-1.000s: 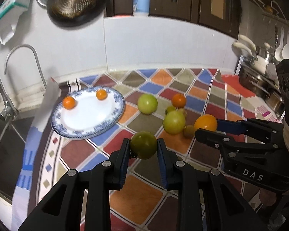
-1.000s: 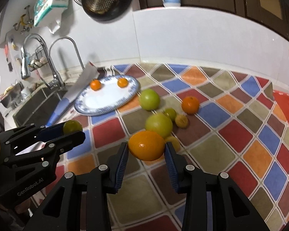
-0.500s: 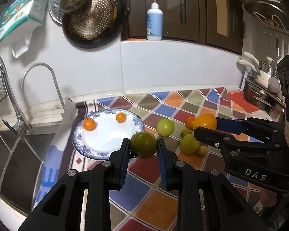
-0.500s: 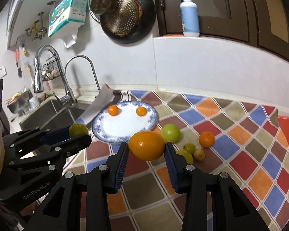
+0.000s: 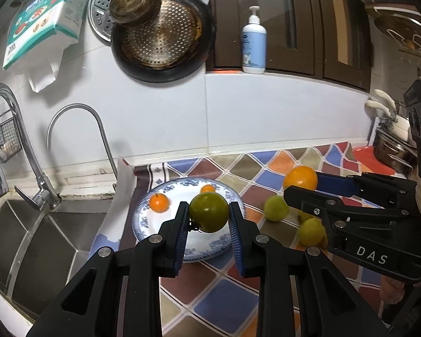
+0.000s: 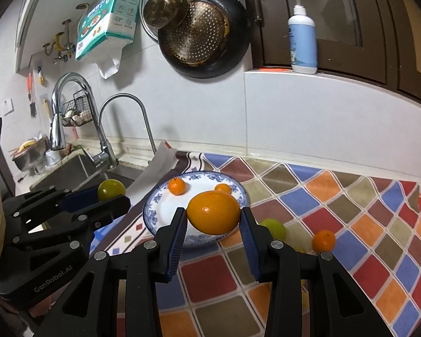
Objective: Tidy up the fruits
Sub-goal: 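Carry the lime and the orange over the plate and lower them, then open the right gripper releasing the orange while the left gripper releases the lime, then lift both open tools away from the plate, then move the left tool to a large green pomelo while the right tool approaches a small brown pear, then close the left gripper on the pomelo while the right gripper closes on the pear, then carry the pomelo and the pear over the plate and lower them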
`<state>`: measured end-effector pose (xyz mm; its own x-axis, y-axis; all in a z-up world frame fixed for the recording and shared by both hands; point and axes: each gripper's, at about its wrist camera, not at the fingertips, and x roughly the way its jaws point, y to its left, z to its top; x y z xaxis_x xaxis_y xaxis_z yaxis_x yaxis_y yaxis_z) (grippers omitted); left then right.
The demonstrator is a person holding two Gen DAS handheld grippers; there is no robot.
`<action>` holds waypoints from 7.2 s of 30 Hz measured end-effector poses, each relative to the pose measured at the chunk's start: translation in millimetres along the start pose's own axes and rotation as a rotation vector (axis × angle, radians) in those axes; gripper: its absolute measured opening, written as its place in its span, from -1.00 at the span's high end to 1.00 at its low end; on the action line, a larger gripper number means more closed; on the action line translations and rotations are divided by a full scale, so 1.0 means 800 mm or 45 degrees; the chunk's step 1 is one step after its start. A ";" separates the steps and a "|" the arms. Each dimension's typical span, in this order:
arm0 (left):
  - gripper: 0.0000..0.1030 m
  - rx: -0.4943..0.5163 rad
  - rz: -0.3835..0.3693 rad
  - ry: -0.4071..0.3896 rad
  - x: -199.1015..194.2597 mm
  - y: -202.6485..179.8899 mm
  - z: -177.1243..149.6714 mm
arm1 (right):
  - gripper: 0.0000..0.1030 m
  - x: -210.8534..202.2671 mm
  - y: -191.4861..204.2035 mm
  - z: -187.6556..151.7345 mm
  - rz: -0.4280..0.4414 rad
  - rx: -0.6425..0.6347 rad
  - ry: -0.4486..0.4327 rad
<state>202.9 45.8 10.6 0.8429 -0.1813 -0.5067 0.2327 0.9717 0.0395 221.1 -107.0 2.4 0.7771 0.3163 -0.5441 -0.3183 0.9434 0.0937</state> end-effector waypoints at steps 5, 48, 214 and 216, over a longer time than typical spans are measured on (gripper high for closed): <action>0.45 -0.001 0.025 0.004 0.020 0.019 0.008 | 0.23 0.029 0.005 0.012 0.017 0.001 0.020; 0.22 -0.090 0.074 0.312 0.221 0.101 -0.032 | 0.23 0.257 -0.001 0.007 0.027 0.048 0.339; 0.07 0.061 -0.227 0.138 0.044 -0.079 -0.033 | 0.42 -0.016 -0.085 -0.067 -0.113 0.091 0.158; 0.07 0.054 -0.209 0.121 0.038 -0.071 -0.032 | 0.42 -0.016 -0.075 -0.061 -0.093 0.076 0.141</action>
<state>202.6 -11.4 -28.7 0.7425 -0.3197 -0.5886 0.3854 0.9226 -0.0149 203.6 -172.5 -37.1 0.7314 0.2369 -0.6395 -0.2277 0.9688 0.0984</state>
